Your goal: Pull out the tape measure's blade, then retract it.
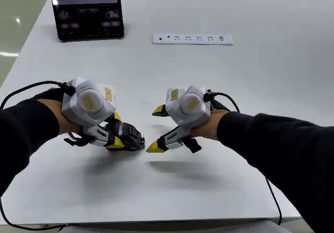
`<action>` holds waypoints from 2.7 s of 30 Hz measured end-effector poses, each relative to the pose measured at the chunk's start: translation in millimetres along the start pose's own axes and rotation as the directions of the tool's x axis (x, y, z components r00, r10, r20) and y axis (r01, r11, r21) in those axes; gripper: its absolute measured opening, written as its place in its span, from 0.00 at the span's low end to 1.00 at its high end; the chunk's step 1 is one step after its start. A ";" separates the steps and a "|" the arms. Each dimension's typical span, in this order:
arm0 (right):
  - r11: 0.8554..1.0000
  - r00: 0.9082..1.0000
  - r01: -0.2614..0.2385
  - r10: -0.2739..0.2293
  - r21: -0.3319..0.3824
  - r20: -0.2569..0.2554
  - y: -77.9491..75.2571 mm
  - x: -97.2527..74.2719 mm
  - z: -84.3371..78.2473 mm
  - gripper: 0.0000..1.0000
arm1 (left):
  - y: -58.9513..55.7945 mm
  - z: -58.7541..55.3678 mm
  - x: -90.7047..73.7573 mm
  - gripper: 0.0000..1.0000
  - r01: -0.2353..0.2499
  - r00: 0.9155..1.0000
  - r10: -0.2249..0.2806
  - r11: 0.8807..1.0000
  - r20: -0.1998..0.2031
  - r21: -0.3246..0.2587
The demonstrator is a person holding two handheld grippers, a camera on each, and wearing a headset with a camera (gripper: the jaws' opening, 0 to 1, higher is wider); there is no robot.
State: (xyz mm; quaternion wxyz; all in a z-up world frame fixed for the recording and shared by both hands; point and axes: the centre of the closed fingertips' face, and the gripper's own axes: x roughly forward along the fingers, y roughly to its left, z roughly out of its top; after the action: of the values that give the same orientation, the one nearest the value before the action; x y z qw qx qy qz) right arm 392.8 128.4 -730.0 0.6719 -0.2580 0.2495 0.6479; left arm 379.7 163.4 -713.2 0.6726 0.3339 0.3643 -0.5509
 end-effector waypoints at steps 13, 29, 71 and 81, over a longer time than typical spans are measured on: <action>0.998 0.999 -0.046 0.045 -0.031 -0.029 8.9 17.8 -8.6 0.21 | -0.3 0.4 0.0 0.29 0.007 1.000 -0.007 1.000 0.009 -0.019; 0.997 0.996 -0.068 0.066 -0.046 -0.052 14.3 21.2 -10.8 0.07 | 0.6 0.4 0.4 0.29 0.011 1.000 -0.011 1.000 0.001 -0.012; 0.996 0.992 -0.081 0.078 -0.027 -0.100 8.2 -3.1 -31.8 0.08 | 1.3 1.8 2.1 0.29 0.003 1.000 -0.003 0.999 0.019 -0.036; 0.996 0.990 -0.089 0.086 -0.025 -0.111 10.3 2.9 -31.1 0.11 | 1.9 2.4 2.6 0.29 0.005 1.000 -0.004 0.999 0.026 -0.042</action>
State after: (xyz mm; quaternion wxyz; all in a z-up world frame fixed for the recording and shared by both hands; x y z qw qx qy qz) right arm 382.6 110.0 -755.3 0.6243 -0.2921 0.2874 0.6651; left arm 382.2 160.4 -714.1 0.6828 0.3115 0.3680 -0.5489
